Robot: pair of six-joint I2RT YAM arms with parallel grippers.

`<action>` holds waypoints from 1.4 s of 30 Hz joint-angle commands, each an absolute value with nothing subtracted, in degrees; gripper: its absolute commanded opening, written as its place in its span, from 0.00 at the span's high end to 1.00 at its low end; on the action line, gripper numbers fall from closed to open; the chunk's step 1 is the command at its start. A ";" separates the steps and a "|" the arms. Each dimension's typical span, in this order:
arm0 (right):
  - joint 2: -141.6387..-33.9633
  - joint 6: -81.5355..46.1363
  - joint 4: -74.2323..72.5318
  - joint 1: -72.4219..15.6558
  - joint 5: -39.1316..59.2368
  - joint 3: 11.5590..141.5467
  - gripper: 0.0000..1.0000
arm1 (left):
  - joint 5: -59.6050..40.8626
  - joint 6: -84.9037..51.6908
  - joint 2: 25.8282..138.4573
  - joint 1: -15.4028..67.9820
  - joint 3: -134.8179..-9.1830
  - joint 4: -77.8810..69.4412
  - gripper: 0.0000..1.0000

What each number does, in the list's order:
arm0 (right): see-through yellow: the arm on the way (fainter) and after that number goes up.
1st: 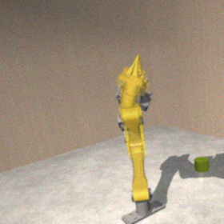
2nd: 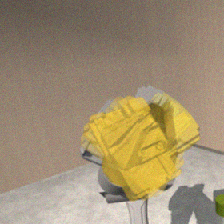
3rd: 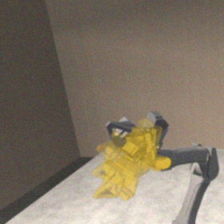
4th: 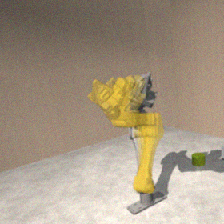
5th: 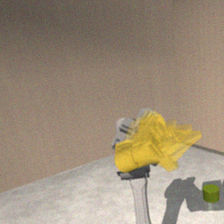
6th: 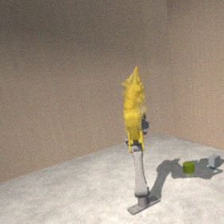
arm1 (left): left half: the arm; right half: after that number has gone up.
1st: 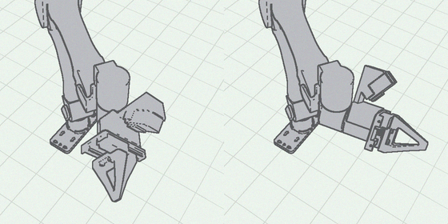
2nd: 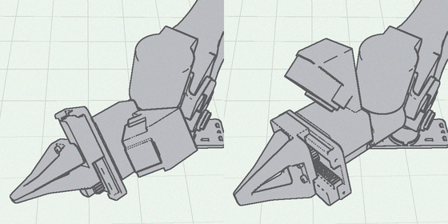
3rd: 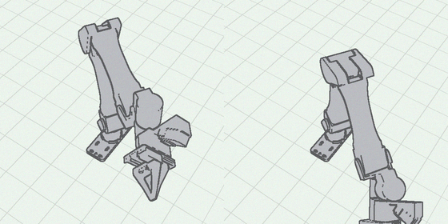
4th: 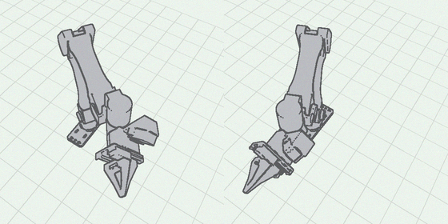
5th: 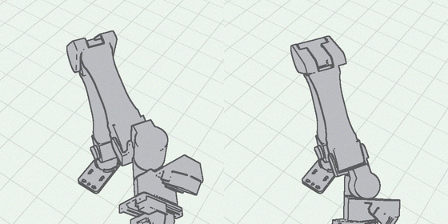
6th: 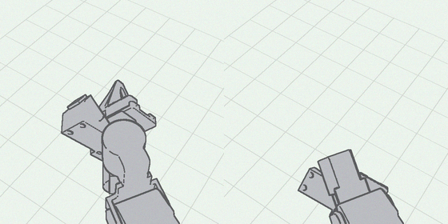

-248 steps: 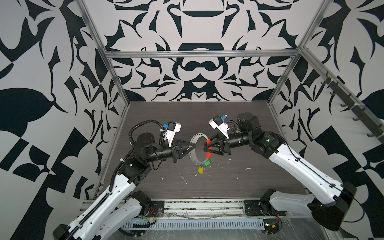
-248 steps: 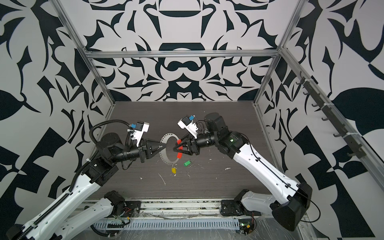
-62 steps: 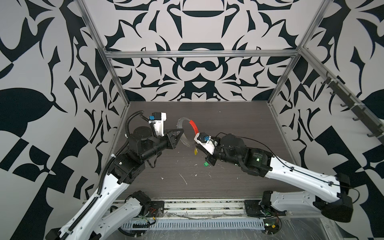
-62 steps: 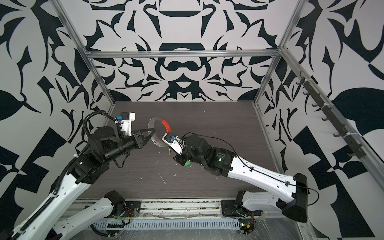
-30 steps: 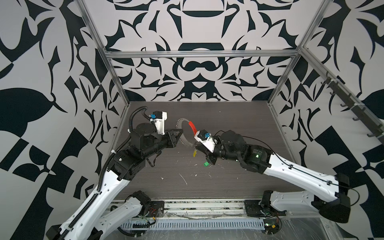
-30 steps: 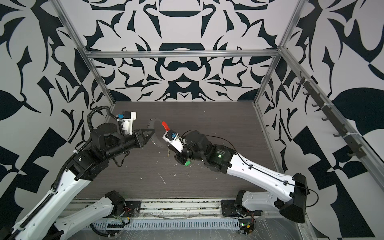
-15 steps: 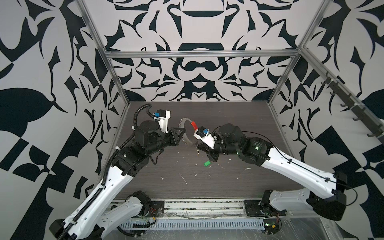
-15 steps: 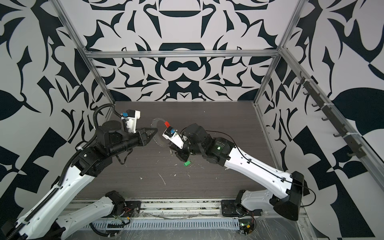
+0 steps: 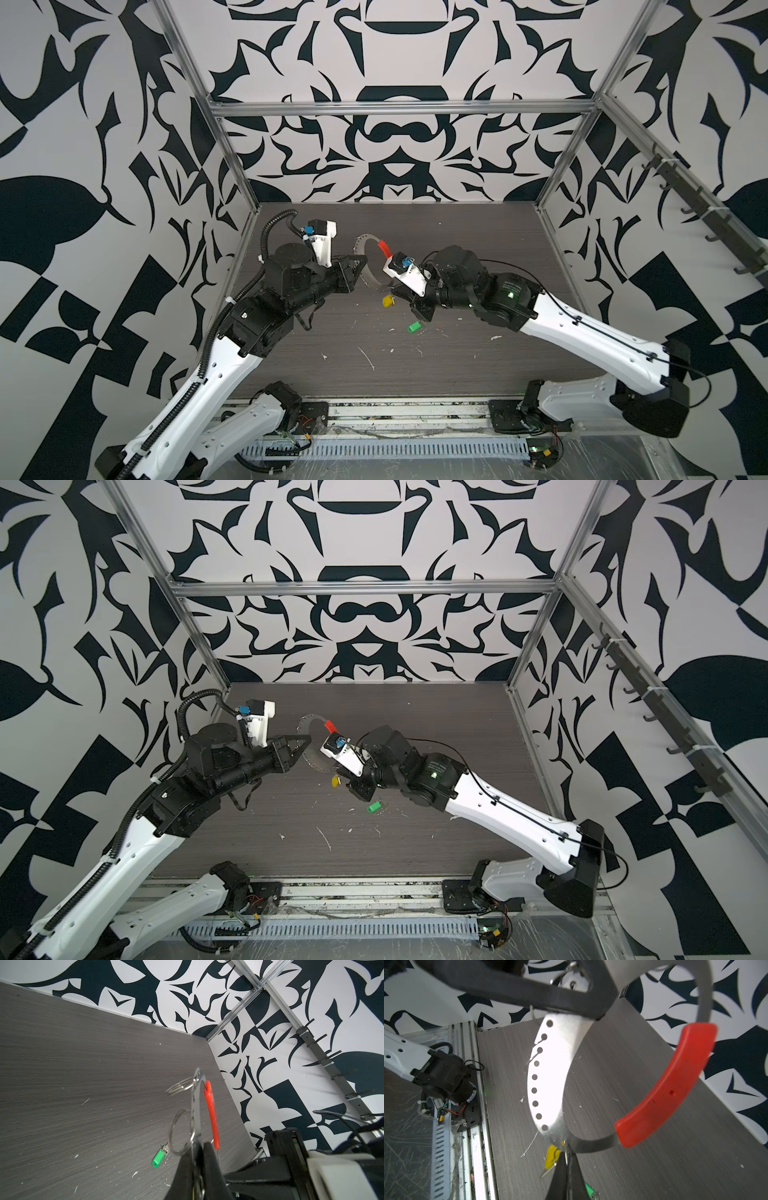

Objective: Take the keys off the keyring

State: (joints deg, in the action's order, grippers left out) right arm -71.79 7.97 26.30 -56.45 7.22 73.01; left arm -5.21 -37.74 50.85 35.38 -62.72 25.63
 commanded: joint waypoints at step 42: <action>-69.17 2.01 20.63 -56.60 9.58 76.46 1.00 | -6.53 -38.99 44.55 29.37 -57.39 24.10 1.00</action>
